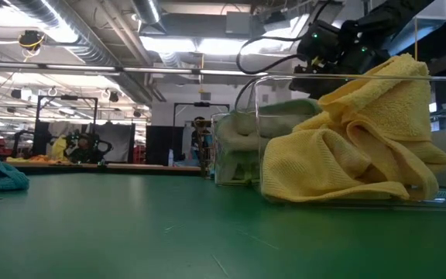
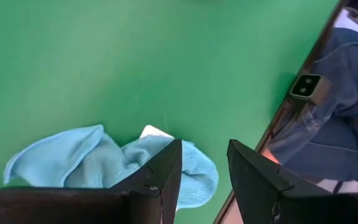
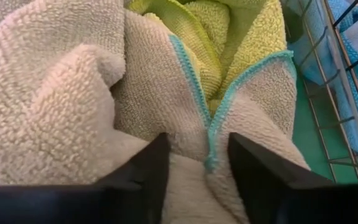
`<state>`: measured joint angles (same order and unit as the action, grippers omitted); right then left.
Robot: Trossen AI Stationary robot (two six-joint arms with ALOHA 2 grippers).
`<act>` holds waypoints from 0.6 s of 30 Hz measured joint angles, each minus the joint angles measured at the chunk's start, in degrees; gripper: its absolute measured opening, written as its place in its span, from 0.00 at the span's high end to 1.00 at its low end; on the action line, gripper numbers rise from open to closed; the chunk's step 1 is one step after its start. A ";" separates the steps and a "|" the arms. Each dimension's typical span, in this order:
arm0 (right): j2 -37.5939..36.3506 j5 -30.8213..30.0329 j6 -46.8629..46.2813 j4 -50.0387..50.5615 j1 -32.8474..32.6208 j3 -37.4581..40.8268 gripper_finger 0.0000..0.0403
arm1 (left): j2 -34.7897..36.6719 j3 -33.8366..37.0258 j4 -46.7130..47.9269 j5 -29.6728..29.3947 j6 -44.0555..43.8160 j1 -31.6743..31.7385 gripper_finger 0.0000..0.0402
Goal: Sort microfiber towel by color & place in baskets
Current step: Put the light green microfiber towel into the top transparent bin
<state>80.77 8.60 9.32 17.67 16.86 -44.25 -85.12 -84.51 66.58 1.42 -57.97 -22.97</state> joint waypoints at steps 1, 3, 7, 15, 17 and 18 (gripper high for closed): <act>0.00 0.00 0.00 0.04 0.00 0.00 0.57 | 0.00 0.00 0.61 -0.51 -0.62 -0.24 0.69; 0.00 -0.02 -0.02 0.35 0.04 0.00 0.50 | 0.00 0.00 1.54 -0.85 -1.87 -0.51 0.69; 0.00 -0.02 -0.11 0.90 0.04 0.00 0.41 | -0.33 0.02 2.95 -0.86 -3.16 -0.50 0.69; 0.00 -1.53 -0.24 2.78 0.04 -1.25 0.38 | -1.43 0.58 4.89 -2.92 -3.00 -1.34 0.69; -0.02 -1.53 -0.24 5.06 0.04 -2.87 0.39 | -1.53 1.80 4.82 -3.00 -3.00 -1.92 0.69; -0.02 -1.53 -0.24 6.15 0.04 -3.75 0.40 | -1.53 2.50 4.77 -2.94 -3.00 -2.16 0.69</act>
<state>80.75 7.07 9.08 23.82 16.91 -48.00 -86.65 -82.01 71.35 -1.52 -60.97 -25.13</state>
